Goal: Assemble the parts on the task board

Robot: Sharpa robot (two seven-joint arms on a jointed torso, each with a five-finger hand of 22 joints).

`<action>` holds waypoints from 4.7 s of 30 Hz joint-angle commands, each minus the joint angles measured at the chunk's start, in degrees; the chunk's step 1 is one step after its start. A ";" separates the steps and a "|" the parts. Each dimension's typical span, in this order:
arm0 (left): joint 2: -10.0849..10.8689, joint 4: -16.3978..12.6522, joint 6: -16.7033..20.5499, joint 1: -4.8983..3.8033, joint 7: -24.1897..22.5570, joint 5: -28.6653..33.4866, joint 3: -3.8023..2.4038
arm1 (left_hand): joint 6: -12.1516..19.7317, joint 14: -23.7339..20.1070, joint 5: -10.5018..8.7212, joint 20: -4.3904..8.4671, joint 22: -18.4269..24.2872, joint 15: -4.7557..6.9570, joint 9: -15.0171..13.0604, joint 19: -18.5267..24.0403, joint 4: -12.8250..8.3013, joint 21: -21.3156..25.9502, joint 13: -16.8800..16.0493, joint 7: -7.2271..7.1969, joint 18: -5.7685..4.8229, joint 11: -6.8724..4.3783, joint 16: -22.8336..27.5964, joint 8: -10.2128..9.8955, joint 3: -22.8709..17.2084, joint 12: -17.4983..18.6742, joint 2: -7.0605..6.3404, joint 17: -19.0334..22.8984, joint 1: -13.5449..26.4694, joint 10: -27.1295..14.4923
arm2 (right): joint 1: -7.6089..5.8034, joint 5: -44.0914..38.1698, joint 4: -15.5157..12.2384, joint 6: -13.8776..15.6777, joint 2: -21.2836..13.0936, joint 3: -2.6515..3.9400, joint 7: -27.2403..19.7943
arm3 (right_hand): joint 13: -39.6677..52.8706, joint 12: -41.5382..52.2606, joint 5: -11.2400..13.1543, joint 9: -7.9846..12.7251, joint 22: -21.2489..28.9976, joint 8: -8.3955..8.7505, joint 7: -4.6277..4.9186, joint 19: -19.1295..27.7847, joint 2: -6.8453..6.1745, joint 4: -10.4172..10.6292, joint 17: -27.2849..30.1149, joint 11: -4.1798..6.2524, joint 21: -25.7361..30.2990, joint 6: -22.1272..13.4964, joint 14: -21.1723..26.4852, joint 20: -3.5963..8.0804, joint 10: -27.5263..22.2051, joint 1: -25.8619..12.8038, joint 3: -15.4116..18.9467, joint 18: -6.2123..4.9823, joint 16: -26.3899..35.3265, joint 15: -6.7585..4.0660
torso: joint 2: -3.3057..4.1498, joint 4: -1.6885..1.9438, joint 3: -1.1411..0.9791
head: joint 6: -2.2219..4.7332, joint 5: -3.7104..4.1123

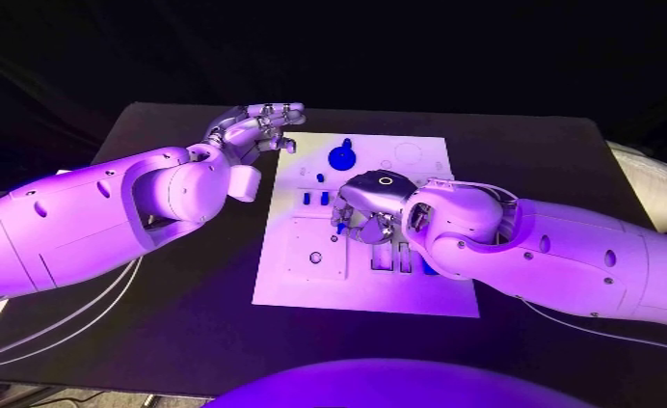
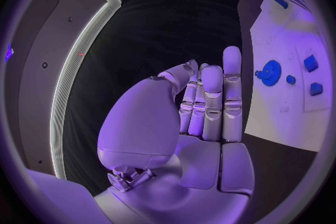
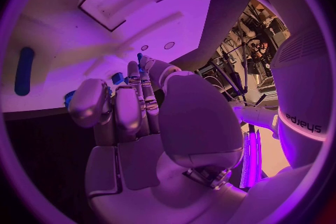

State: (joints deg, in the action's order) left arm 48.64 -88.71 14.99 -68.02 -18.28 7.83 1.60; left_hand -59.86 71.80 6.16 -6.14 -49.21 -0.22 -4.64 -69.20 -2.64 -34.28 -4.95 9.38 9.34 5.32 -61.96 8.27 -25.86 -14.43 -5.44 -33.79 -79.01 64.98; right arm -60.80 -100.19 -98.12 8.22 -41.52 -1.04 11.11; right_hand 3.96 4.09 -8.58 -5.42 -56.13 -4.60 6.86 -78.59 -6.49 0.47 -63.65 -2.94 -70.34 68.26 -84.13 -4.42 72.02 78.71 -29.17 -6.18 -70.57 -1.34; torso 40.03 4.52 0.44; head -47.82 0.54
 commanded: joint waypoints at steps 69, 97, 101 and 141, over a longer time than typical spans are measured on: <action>-0.13 0.39 -2.07 -0.04 0.87 -1.23 -0.05 | -0.28 -0.39 0.13 0.10 0.04 -0.14 0.07 -0.09 -0.34 0.26 -0.02 0.27 1.13 -0.06 0.43 0.26 0.05 -0.35 0.05 0.19 -0.63 -0.27 | 1.46 -1.59 1.14 -3.22 2.18 -0.13 0.31 | -0.08 -0.36 0.56 -0.13 -0.36 -0.02 0.05 -0.33 0.40 -0.15 -0.24 -0.37 -0.39 -0.06 -1.89 0.01 -0.09 -1.09 0.38 -0.02 -0.44 -0.18 | 0.02 -0.07 -0.03 | -1.22 -0.98; 0.00 0.30 -2.49 -0.05 1.42 -1.30 -0.05 | -0.15 -0.50 0.12 0.07 0.03 -0.20 0.12 -0.07 -0.39 0.31 0.02 0.35 1.10 0.02 0.49 0.23 0.16 -0.42 0.08 0.41 -0.53 -0.45 | 1.45 -0.71 2.21 -2.51 2.39 -0.15 1.36 | -0.21 0.46 0.84 1.43 2.54 0.58 1.94 0.99 -1.93 0.16 -0.54 -2.67 1.52 -10.99 -1.67 -1.38 -10.91 -3.11 3.31 -0.52 -1.23 1.63 | -0.01 -0.08 -0.04 | -1.29 -0.95; -0.01 0.31 -2.65 -0.05 1.53 -1.39 -0.05 | -0.15 -0.50 0.12 0.07 0.03 -0.20 0.12 -0.07 -0.39 0.31 0.02 0.35 1.10 0.02 0.49 0.23 0.16 -0.42 0.08 0.41 -0.53 -0.45 | 1.45 -0.62 2.03 -2.06 2.13 -0.15 1.25 | -0.19 0.59 0.80 1.39 2.54 0.53 1.95 0.99 -1.87 0.14 -0.45 -2.67 1.53 -10.81 -1.65 -1.38 -10.89 -3.07 3.36 -0.52 -1.19 1.63 | 0.00 -0.04 -0.02 | -1.26 -0.92; -0.08 0.52 -3.87 -0.01 1.83 -3.14 -0.01 | -0.02 -0.63 0.06 -0.02 0.03 -0.31 0.19 0.00 -0.35 0.44 0.11 0.39 1.06 0.10 0.48 0.27 0.64 -0.64 -0.06 0.65 -0.03 -0.73 | -4.57 -1.34 -3.90 -4.67 -14.35 0.68 8.08 | -0.28 1.07 2.41 1.51 3.30 0.86 -0.05 1.18 -3.07 1.34 1.26 -1.68 2.23 -9.99 -1.48 -0.84 -15.89 -1.76 9.63 -0.58 -0.22 0.73 | 0.01 -0.14 -0.01 | 0.93 1.41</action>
State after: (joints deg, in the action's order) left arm 48.67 -88.12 12.57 -68.02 -16.04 5.74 1.62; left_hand -59.85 71.61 6.16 -6.15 -49.22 -0.44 -4.49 -69.19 -2.95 -34.07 -4.93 9.37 9.33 5.40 -61.68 8.26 -25.54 -14.87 -5.28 -33.21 -79.15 64.49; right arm -65.38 -100.43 -102.18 6.59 -55.90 -0.33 18.04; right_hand 3.65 5.15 -6.40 -3.93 -52.85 -3.96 7.17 -77.54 -9.38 1.82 -62.42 -4.58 -68.30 58.10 -84.02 -5.24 56.46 76.64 -19.76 -6.18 -71.13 -0.84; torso 40.03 4.37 0.41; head -46.91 1.97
